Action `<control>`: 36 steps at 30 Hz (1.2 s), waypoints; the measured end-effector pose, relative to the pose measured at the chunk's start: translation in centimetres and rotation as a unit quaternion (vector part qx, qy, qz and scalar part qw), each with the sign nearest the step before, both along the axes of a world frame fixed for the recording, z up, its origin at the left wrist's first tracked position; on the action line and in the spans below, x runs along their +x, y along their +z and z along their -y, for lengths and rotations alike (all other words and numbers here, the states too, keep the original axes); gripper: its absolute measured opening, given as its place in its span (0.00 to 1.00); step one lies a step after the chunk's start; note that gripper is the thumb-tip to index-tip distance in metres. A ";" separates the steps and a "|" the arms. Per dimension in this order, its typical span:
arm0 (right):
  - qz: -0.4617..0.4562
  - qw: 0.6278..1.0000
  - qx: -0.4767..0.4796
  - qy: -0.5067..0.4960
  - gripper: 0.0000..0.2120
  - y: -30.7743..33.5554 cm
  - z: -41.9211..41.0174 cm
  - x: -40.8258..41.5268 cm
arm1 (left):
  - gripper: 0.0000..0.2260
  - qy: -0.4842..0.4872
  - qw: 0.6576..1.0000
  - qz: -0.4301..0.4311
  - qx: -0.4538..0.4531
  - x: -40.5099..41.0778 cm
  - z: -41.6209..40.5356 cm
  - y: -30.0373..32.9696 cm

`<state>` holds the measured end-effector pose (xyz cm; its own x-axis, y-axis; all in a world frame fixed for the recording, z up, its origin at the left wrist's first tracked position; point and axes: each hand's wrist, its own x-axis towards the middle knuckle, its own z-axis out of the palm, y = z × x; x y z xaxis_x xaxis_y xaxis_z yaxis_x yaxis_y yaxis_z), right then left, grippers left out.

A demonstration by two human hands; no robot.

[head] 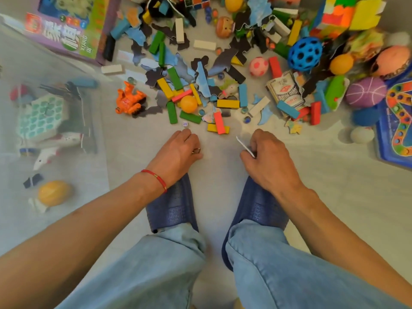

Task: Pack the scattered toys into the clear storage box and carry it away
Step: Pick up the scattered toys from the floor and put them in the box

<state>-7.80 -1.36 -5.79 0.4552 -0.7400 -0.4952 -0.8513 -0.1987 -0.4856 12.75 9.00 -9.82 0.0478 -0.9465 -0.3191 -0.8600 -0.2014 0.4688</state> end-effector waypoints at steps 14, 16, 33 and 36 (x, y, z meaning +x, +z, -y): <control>-0.127 0.973 -0.079 0.176 0.31 -2.4 4.3 -1.5 | 0.17 -0.129 0.988 0.068 -0.043 -0.8 5.6 0.5; -0.098 0.975 -0.080 0.182 0.22 -2.4 4.1 -1.6 | 0.20 -0.144 0.987 0.063 -0.022 -0.5 5.9 0.2; -0.035 0.956 -0.224 0.187 0.10 -4.6 4.9 1.5 | 0.09 0.255 0.941 -0.223 -0.019 -2.9 5.1 2.6; -0.025 0.958 -0.219 0.184 0.12 -4.0 4.7 1.5 | 0.12 0.490 0.707 -0.507 0.053 -3.1 5.9 3.2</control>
<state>-6.25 -6.09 -9.75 0.7088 -0.6759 -0.2019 -0.7046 -0.6646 -0.2486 9.63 3.07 -6.66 0.3594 -0.5850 -0.7271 0.4856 -0.5481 0.6810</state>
